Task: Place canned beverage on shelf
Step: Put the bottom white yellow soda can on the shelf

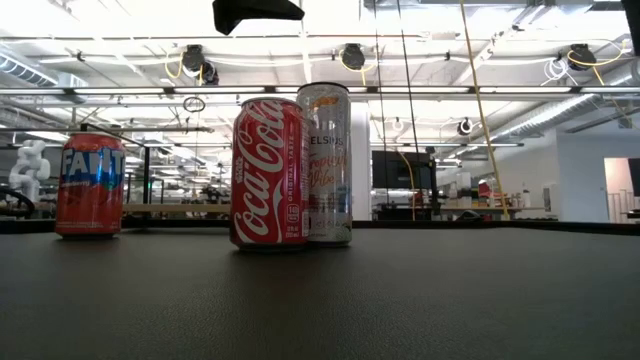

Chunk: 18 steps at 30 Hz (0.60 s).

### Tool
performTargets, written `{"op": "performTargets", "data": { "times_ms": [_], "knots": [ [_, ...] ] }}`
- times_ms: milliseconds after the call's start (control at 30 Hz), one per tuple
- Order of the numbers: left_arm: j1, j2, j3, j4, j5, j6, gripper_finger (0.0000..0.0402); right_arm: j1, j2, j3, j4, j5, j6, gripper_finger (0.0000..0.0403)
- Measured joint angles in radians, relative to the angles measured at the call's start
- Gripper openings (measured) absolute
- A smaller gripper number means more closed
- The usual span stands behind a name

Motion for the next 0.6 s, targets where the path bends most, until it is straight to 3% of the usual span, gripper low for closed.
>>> {"op": "performTargets", "data": {
  "times_ms": [167, 467, 600],
  "knots": [
    [0.000, 0.000, 0.000, -0.002, 0.000, 0.000, 0.0317, 0.000, 0.000, -0.018, 0.004, -0.021, 0.044, 0.0349],
    [0.000, 0.000, 0.000, -0.007, 0.000, 0.002, 0.0317, -0.030, 0.000, -0.018, 0.078, -0.022, 0.049, 0.0241],
    [0.000, 0.000, 0.000, -0.007, 0.000, 0.003, 0.0317, -0.061, 0.000, -0.019, 0.109, -0.021, 0.062, 0.0235]
  ]
}}
